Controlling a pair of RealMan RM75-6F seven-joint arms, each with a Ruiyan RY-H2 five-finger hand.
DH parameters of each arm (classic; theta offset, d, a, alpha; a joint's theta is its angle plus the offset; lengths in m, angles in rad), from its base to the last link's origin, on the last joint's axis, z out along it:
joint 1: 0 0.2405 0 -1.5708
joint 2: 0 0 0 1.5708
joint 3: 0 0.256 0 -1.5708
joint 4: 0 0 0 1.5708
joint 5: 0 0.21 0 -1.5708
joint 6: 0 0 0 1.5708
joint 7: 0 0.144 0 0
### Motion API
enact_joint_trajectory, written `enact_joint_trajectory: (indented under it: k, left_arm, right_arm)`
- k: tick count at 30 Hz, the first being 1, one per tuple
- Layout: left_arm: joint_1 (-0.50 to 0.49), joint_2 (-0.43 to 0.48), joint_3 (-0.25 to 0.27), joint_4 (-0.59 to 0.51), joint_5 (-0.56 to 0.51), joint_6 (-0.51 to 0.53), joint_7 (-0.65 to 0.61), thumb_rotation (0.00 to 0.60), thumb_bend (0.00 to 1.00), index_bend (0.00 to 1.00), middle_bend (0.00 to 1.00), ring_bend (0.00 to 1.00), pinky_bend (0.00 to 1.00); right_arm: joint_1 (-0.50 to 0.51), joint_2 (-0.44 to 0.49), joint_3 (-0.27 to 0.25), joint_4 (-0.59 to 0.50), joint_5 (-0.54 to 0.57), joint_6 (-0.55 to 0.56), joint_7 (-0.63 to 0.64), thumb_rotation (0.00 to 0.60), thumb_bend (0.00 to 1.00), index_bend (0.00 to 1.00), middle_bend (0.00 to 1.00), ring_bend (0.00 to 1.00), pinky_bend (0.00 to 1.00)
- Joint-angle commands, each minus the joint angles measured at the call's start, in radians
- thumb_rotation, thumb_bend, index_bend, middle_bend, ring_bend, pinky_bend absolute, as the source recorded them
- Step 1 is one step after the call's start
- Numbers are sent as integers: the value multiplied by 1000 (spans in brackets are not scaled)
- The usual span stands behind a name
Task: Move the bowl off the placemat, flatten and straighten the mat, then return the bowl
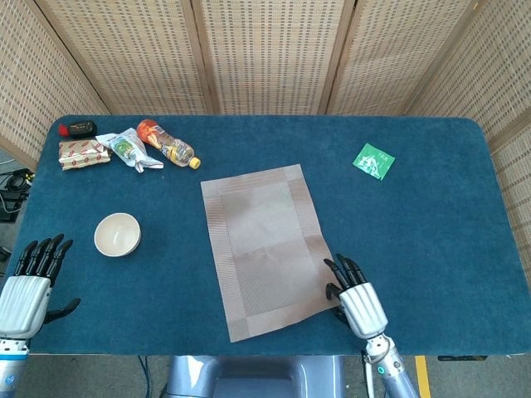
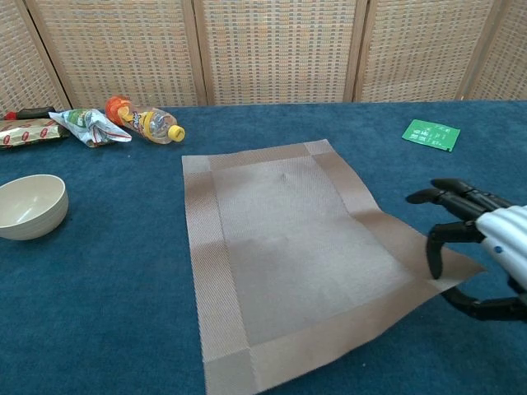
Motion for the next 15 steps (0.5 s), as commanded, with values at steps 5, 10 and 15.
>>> enact_joint_trajectory:
  k: [5, 10, 15]
  left_arm:
    - [0, -10, 6, -1, 17, 2, 16, 600, 55, 6, 0, 0, 0]
    - [2, -21, 3, 5, 30, 14, 18, 600, 54, 6, 0, 0, 0]
    - [4, -32, 5, 13, 45, 23, 18, 600, 55, 6, 0, 0, 0]
  right_arm:
    - [-10, 92, 75, 22, 72, 10, 42, 600, 663, 725, 242, 54, 197]
    - [51, 121, 189, 38, 153, -61, 34, 600, 661, 741, 269, 87, 229]
    - [140, 101, 301, 109, 193, -93, -3, 600, 657, 747, 289, 108, 252]
